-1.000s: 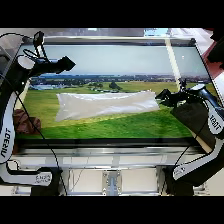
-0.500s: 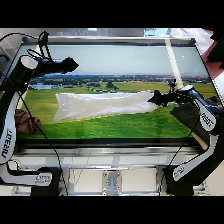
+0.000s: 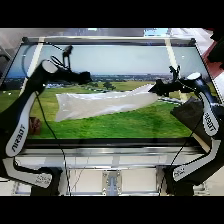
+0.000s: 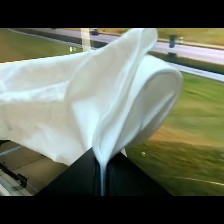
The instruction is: Fold the shirts.
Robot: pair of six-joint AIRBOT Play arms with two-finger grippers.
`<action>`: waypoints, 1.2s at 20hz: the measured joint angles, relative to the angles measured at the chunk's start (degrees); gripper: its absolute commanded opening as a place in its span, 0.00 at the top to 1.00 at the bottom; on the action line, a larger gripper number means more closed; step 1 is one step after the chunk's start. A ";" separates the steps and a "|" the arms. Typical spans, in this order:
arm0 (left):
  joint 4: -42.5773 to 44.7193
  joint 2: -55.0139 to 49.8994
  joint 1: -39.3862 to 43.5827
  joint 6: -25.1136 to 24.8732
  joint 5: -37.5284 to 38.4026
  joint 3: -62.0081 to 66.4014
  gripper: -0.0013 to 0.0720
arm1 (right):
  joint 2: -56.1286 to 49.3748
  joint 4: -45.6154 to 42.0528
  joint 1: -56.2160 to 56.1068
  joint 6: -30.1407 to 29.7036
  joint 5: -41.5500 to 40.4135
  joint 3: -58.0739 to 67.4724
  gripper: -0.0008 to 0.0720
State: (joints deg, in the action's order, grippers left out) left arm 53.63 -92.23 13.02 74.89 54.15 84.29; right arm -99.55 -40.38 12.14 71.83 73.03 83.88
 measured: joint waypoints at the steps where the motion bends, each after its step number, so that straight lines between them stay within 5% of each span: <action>1: 2.40 -1.53 2.47 1.27 0.11 0.00 0.97 | 1.01 -0.22 -0.35 0.63 1.09 0.83 0.95; 7: 14.84 -9.14 11.96 10.10 -4.61 0.00 0.97 | 4.66 -3.43 -8.57 3.89 5.03 7.78 0.95; 14: 17.51 -13.20 13.86 13.20 -6.32 0.28 0.97 | 5.31 -6.08 -23.39 5.92 0.24 15.47 0.95; 18: 20.98 -12.13 12.24 13.16 -3.15 4.59 0.97 | 5.33 -6.47 -29.20 6.91 -4.44 18.75 0.95; 24: 39.30 -0.96 1.66 14.75 4.35 11.61 0.97 | 4.20 -5.70 -36.85 8.81 -14.75 21.44 0.95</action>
State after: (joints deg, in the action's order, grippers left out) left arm 92.92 -93.19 14.68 89.65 58.50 95.90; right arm -95.35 -46.09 -24.71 80.64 58.28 105.32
